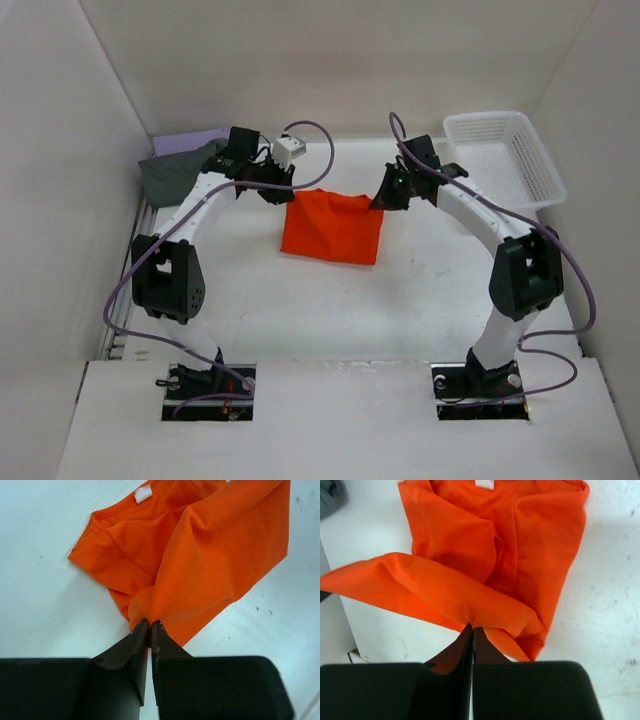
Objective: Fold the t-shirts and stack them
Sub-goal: Fold the long partially folded tshirt into a neat square
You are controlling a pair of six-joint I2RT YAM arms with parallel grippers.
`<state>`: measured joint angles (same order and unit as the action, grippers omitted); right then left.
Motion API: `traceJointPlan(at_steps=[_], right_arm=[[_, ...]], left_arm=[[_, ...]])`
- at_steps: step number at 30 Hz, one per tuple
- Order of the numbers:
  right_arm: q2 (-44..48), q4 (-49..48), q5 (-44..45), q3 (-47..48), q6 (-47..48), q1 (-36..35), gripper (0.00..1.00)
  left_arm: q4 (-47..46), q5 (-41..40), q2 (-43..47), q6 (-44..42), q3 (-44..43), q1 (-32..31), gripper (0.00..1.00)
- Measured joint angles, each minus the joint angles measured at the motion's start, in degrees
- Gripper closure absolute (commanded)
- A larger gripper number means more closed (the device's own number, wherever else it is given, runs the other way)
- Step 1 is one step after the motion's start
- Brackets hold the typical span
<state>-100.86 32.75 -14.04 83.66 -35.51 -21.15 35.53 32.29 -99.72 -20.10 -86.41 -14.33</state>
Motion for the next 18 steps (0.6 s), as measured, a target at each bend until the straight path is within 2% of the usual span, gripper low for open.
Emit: traceJointPlan(at_steps=[9,18], right_arm=[[-7.8,-0.2,-0.5,6.0,0.2,3.6,1.0],[-20.2,-0.6,-1.0,17.3,0.2,7.5,1.0]], left_arm=[[-5.4,-0.8,-8.7,-0.3,-5.1,0.0,0.95],[-12.4,-3.3,-19.2,-1.0,-9.7,0.0,0.94]])
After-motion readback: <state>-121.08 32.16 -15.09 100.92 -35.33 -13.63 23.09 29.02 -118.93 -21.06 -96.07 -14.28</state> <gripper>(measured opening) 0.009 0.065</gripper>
